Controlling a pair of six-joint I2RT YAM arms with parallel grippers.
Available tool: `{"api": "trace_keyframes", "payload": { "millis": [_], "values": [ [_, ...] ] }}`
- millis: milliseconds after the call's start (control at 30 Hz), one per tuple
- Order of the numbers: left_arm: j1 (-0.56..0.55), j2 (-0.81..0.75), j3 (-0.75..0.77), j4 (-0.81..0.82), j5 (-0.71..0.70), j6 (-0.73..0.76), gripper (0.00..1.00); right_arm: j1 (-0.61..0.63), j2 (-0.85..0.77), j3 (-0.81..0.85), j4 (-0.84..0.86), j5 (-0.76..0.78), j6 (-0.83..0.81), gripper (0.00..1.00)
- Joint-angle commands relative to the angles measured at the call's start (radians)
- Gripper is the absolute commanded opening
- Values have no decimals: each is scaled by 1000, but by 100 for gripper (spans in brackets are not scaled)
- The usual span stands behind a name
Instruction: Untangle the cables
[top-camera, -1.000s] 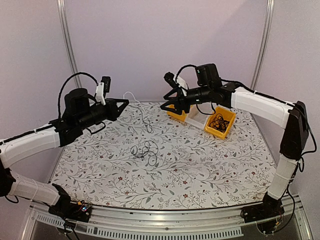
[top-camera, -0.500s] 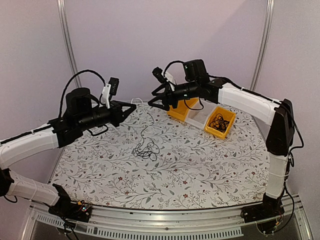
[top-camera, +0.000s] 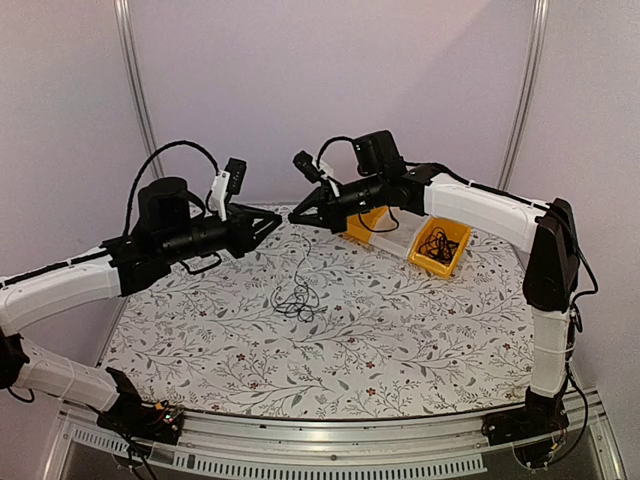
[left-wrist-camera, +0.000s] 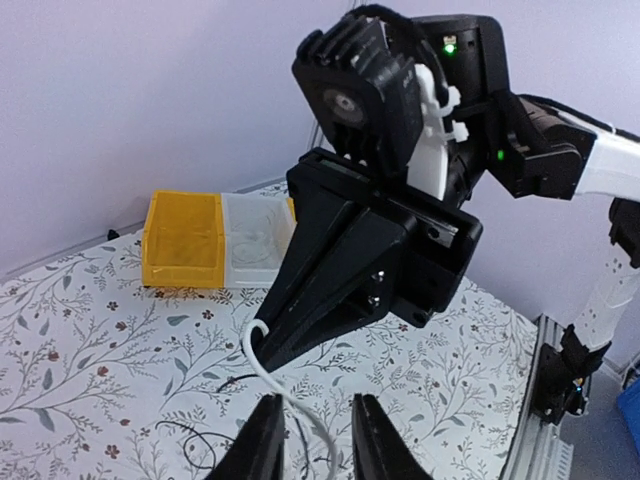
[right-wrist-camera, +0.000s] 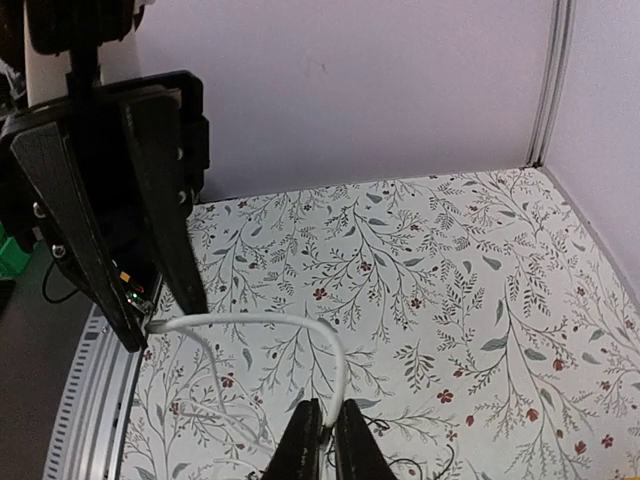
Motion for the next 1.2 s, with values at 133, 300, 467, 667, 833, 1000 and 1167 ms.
{"api": "trace_keyframes", "payload": {
  "millis": [133,300,467,667,833,1000,1167],
  "values": [
    [-16,98,-68,186,-150,-1,42,2,-33,27,35,-51,87,0],
    [-20,241,-127,400,-214,-59,41,2,-71,14,58,-69,131,0],
    [-20,479,-124,664,-208,-140,35,2,-101,10,77,-142,185,0],
    [-29,722,-61,728,-205,-258,4,-22,-185,81,24,-132,141,0],
    [-23,733,-140,764,-245,-303,0,-136,-238,213,-4,-137,164,0],
    [-20,696,-161,726,-245,-286,0,-240,-285,200,-12,-76,129,0],
    [-14,664,-163,633,-278,-258,0,-359,-326,149,30,-84,149,0]
  ]
}}
